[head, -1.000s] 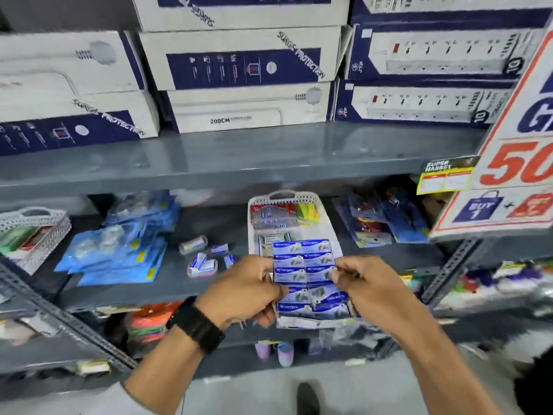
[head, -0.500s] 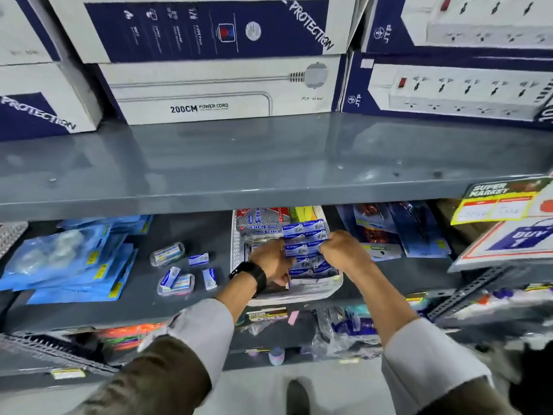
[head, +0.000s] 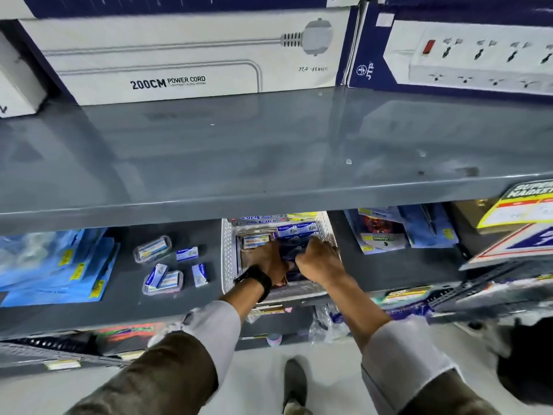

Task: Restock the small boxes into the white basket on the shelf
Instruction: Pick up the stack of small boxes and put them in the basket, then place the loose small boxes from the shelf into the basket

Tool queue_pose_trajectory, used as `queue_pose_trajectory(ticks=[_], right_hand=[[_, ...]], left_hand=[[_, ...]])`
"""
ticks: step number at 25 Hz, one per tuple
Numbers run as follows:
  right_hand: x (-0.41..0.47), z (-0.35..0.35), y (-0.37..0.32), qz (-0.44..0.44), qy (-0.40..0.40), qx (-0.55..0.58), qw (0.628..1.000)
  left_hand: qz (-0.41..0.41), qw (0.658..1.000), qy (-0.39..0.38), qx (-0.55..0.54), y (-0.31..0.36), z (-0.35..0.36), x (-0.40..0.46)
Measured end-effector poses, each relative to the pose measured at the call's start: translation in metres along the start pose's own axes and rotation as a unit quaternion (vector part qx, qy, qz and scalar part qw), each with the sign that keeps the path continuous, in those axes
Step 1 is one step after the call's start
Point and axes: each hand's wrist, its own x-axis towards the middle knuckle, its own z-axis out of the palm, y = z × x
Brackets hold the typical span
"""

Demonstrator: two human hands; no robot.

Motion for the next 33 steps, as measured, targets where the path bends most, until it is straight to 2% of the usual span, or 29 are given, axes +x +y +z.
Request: queue_pose_trajectory(ticks=[1, 3, 5, 7, 9, 12, 15, 20, 26, 30, 33], right_hand=[[-0.001, 0.002, 0.0, 0.002, 0.0, 0.0, 1.0], [-0.005, 0.003, 0.0, 0.001, -0.003, 0.004, 1.0], [-0.014, 0.004, 0.003, -0.012, 0.007, 0.008, 1.0], [-0.027, 0.004, 0.006, -0.042, 0.041, -0.004, 0.998], [-0.041, 0.01, 0.008, -0.089, 0.099, -0.019, 0.991], [-0.069, 0.032, -0.006, -0.18, 0.182, 0.008, 0.967], [-0.094, 0.064, -0.034, -0.286, 0.184, -0.007, 0.94], [-0.101, 0.124, -0.079, -0.375, 0.085, -0.084, 0.919], [-0.064, 0.162, -0.124, -0.412, 0.019, -0.179, 0.893], [-0.034, 0.178, -0.147, -0.403, 0.002, -0.209, 0.891], [-0.021, 0.187, -0.158, -0.393, -0.003, -0.211, 0.895]], left_hand=[[0.004, 0.998, 0.024, 0.055, 0.0, 0.001, -0.002], [-0.001, 0.995, 0.05, 0.088, 0.002, 0.002, -0.003], [0.002, 0.995, 0.063, 0.071, 0.002, 0.001, -0.013], [0.029, 0.996, 0.086, 0.007, -0.004, -0.006, -0.03], [0.05, 0.989, 0.129, -0.06, -0.022, -0.016, -0.058], [0.12, 0.962, 0.241, 0.034, -0.065, -0.033, -0.104], [0.122, 0.946, 0.299, 0.032, -0.123, -0.044, -0.133], [0.013, 0.956, 0.29, 0.048, -0.222, -0.039, -0.146], [-0.088, 0.974, 0.199, 0.061, -0.285, -0.038, -0.13], [-0.111, 0.976, 0.14, 0.126, -0.299, -0.039, -0.114], [-0.098, 0.974, 0.151, 0.137, -0.303, -0.035, -0.105]])
